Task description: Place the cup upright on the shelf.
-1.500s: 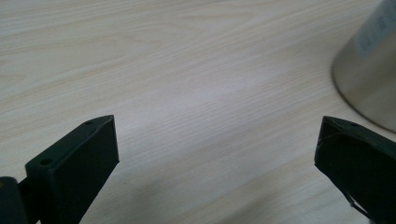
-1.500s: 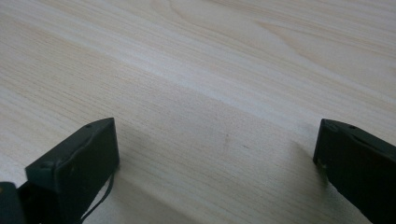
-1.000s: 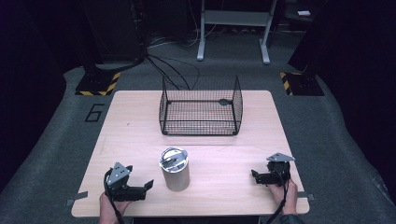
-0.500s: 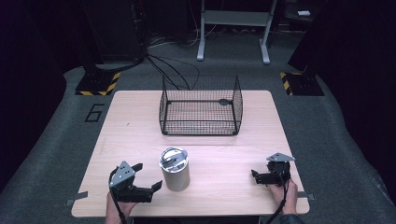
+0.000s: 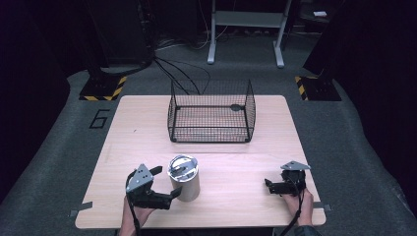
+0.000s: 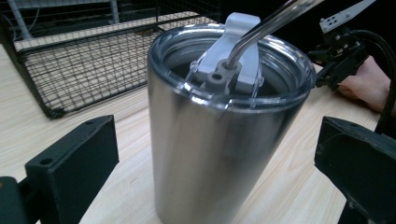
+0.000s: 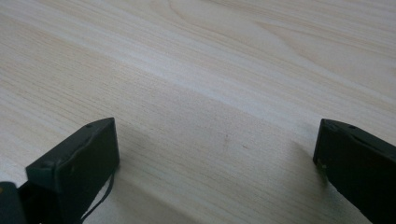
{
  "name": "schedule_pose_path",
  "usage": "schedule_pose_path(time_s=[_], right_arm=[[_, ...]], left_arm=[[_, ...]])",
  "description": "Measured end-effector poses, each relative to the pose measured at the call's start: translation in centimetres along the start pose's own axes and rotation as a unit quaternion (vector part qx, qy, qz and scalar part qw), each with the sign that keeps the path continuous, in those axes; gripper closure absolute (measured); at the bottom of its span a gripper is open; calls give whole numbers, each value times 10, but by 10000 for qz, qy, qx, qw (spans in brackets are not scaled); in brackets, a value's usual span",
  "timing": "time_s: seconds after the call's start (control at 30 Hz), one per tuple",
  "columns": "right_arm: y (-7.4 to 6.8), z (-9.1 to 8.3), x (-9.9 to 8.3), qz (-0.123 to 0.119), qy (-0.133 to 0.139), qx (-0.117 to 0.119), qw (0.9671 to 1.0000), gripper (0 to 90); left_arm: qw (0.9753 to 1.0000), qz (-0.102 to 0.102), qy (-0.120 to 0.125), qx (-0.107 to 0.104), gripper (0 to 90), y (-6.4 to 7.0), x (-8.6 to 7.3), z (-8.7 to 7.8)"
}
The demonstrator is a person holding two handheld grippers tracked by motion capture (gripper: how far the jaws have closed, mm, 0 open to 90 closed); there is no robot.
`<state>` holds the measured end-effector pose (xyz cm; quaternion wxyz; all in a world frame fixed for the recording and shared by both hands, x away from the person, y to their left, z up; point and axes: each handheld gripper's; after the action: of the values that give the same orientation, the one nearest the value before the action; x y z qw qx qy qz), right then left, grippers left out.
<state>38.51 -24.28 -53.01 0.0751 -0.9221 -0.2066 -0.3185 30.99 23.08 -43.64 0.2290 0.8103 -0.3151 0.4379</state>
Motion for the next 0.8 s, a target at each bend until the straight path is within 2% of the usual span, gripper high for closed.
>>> schedule_pose_path(time_s=[0.37,0.53,0.8], right_arm=[[0,0,0,-1,-1,1,10000,0],[0,0,0,-2,-2,-1,10000,0],[0,0,0,-4,0,1,10000,0]], left_arm=[[9999,124,43,-113,0,1,10,14],[9997,112,75,-180,0,3,12,19],[9997,141,100,-166,0,3,15,28]])
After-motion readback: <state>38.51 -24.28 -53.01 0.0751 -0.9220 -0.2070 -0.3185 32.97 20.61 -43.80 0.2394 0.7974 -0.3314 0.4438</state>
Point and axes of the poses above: each handheld gripper's, and its own axes: z roughly forward along the jaws, x roughly out of its top, y roughly to its right, and after that the axes turned 8 degrees about -y, right-handed
